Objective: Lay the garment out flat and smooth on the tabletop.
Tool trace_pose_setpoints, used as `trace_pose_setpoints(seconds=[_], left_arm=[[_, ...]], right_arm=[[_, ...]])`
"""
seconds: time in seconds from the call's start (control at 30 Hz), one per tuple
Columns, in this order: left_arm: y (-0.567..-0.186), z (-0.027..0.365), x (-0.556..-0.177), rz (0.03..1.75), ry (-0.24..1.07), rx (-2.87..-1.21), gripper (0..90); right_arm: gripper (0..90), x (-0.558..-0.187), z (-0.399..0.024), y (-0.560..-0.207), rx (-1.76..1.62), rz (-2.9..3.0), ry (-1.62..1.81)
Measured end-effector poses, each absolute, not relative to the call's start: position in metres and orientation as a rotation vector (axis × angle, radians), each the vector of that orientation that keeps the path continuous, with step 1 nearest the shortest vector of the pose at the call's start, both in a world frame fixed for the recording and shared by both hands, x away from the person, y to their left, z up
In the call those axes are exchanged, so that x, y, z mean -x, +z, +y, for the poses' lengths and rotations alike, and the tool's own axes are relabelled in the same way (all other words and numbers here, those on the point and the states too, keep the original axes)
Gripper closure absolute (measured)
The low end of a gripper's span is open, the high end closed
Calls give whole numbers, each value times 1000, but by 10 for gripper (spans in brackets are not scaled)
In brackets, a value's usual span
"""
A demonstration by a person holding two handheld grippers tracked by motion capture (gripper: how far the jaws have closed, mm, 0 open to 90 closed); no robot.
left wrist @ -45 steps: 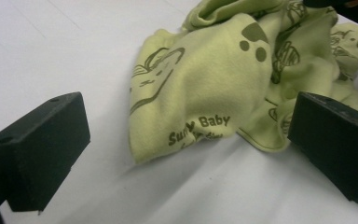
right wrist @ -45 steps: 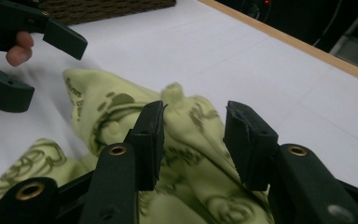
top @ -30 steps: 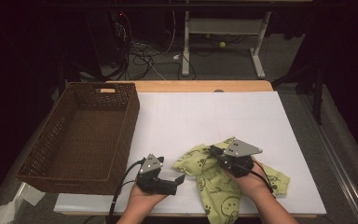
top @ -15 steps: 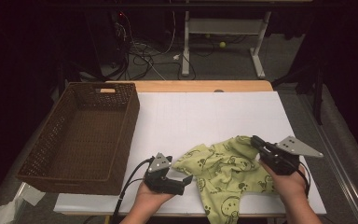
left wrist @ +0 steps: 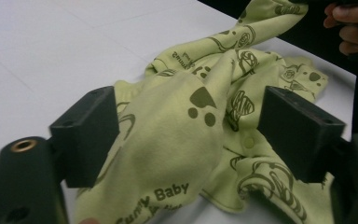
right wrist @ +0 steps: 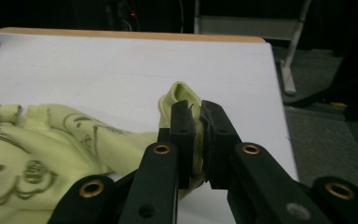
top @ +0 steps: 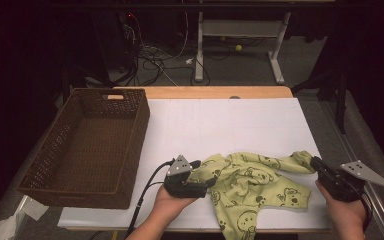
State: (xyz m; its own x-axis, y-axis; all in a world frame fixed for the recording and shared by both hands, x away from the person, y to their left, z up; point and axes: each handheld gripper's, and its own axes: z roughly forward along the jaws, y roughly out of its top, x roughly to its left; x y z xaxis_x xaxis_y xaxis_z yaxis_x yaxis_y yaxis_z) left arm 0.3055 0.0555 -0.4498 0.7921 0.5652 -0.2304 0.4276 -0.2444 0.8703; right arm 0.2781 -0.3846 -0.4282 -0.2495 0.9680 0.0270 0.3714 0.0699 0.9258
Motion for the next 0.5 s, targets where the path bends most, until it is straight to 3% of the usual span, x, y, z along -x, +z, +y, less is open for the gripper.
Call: trace_pose_setpoints(seconds=[0.13, 0.33, 0.4, 0.5], left_arm=[[-450, 49, -310, 751, 148, -1892, 290], [-451, 37, -319, 741, 154, -1907, 302], [-451, 33, -322, 729, 152, -1905, 346], [-449, 29, -326, 723, 162, -1916, 413]], right_arm=[[852, -270, -397, -434, -1390, 1678, 1115], [851, -264, -409, -447, -1472, 1692, 1023], [847, -264, -411, -451, -1475, 1716, 1021], [743, -263, -408, -454, -1477, 1763, 1026]])
